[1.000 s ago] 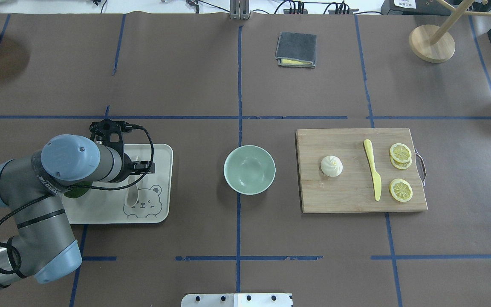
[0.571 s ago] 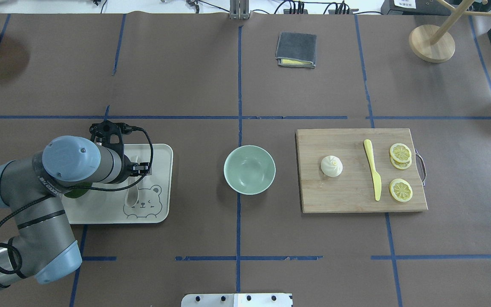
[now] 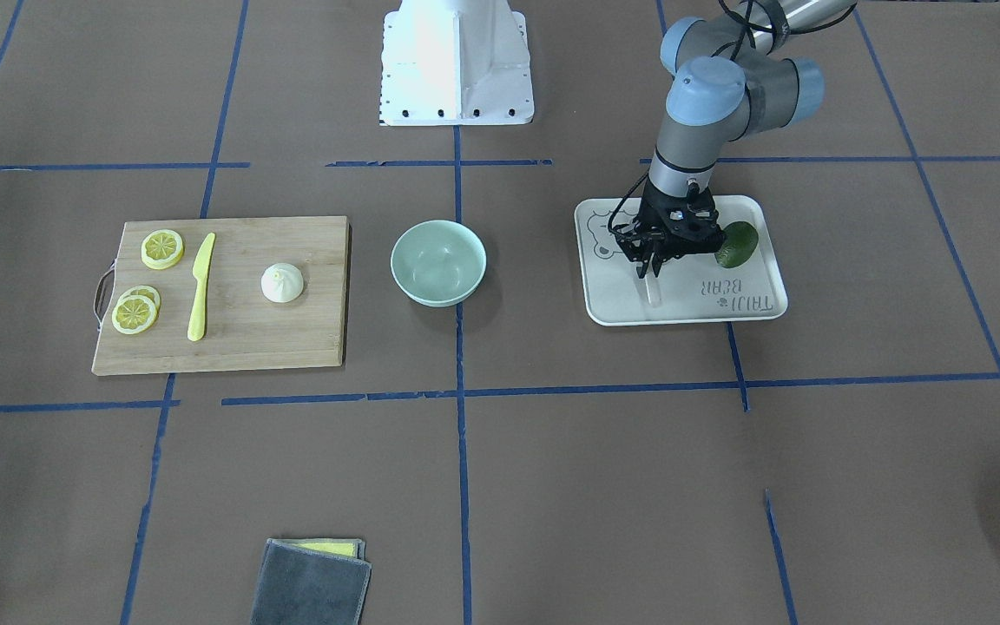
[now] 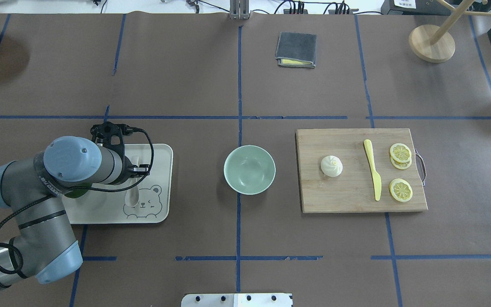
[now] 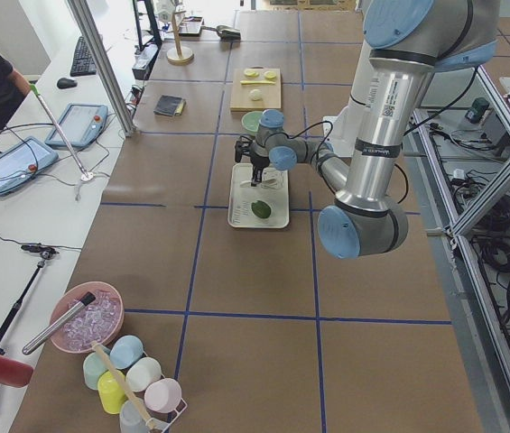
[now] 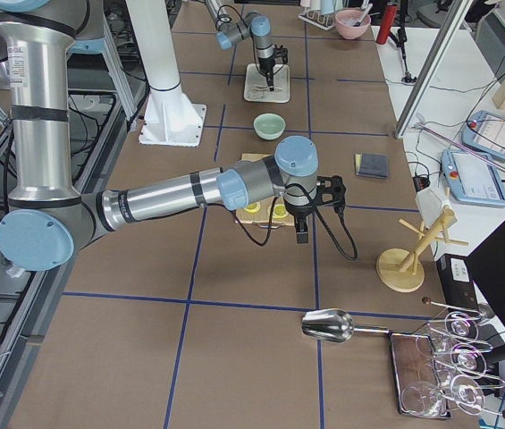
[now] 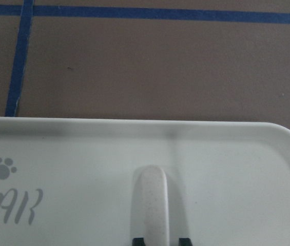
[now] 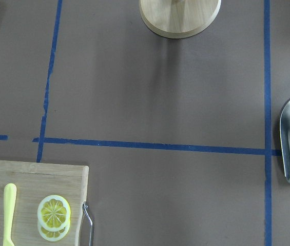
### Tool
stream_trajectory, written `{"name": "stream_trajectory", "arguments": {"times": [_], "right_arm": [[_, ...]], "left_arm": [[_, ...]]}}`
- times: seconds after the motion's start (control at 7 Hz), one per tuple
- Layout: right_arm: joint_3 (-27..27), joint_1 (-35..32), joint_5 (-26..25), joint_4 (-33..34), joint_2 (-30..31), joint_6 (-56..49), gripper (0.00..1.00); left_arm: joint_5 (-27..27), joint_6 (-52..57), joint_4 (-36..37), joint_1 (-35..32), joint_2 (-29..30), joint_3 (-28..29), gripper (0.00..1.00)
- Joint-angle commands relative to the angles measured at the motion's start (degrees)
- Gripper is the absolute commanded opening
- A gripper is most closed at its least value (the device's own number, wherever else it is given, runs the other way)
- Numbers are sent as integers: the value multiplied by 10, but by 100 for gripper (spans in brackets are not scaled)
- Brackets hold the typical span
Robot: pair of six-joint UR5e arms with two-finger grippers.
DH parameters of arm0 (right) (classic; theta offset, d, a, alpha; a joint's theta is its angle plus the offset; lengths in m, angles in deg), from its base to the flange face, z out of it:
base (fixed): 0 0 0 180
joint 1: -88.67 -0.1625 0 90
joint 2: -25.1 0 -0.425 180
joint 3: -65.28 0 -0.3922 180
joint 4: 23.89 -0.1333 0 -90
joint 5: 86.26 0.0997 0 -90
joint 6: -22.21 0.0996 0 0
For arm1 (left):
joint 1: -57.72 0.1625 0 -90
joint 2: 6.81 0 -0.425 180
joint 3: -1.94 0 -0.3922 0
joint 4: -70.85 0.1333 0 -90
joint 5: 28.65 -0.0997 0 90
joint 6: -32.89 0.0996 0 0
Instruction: Put spoon and bun in bowl
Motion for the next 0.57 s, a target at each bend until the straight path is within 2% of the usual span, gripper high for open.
{"name": "stream_trajectory", "arguments": {"times": [0.0,0.29,0.43], "right_arm": [[5,24,-2,0,-20,54,100],[20,78,-5,-2,-45,140,100],[23,112,-10,-20,-59,192,100]], "left_arm": [[0,1,8,-6,-3,-32,0],[0,5,37,-23,5,-68,0],[14,-4,38,-35,30,-72,0]]}}
